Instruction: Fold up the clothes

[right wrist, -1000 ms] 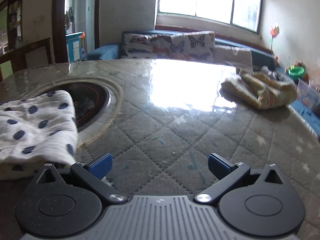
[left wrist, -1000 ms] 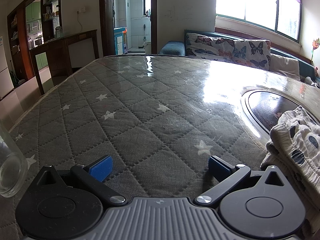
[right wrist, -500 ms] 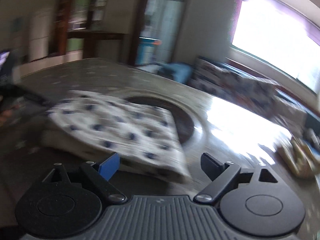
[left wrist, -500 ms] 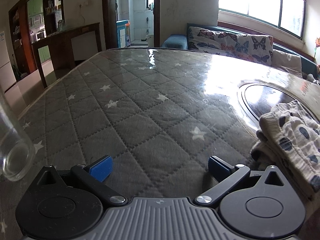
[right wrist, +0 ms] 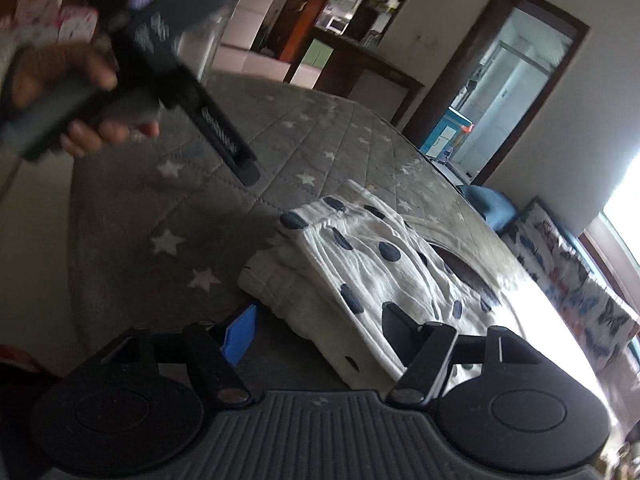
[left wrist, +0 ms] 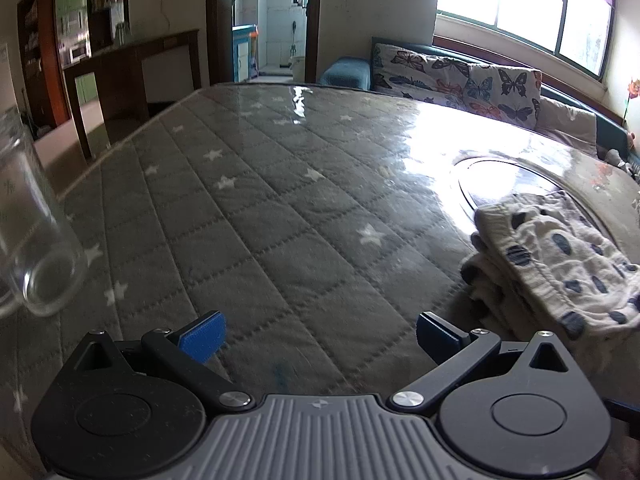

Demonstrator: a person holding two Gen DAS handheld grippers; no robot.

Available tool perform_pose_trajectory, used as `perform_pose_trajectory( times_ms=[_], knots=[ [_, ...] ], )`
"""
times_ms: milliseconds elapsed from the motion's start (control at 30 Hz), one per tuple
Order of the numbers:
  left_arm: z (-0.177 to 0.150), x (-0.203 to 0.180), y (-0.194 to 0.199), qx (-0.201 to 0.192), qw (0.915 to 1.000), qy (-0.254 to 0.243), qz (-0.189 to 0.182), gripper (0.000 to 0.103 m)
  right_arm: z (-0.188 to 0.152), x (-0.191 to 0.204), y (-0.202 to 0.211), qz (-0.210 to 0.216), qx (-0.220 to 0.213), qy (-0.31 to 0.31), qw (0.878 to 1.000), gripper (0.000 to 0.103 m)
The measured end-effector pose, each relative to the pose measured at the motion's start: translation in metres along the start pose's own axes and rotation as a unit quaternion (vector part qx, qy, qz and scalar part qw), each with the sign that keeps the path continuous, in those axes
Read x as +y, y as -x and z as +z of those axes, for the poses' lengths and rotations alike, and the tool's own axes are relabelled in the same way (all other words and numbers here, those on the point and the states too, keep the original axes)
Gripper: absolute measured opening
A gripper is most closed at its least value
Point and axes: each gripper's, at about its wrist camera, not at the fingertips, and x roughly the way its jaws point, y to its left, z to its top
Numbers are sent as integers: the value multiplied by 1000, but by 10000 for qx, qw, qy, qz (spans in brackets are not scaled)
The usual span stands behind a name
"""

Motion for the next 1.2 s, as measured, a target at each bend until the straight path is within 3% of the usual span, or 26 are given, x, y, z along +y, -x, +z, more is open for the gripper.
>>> perform_pose_trajectory(
  times_ms=[500, 633, 767, 867, 1000, 1200],
  knots=[
    [3, -9, 22, 82, 9979, 239, -595, 103, -7, 38, -14, -164, -125, 889, 9958, 52],
    [4, -12, 24, 155, 9962, 318, -793, 103, -13, 35, -14, -108, -123, 537, 9984, 35],
    [5, -13, 30, 148, 9926, 592, -1045, 103, -19, 21, -6, 69, -236, -312, 9992, 29],
    [9, -12, 33, 215, 9830, 1053, -1490, 103, -27, 5, 1, 249, -313, -1057, 9936, 27],
    [7, -10, 27, 455, 9552, 1873, -2244, 103, -41, -21, 13, 512, -423, -2056, 9764, 24],
    [-2, -13, 14, 804, 9185, 2692, -2783, 103, -65, -65, 28, 789, -591, -3044, 9474, 22]
  ],
)
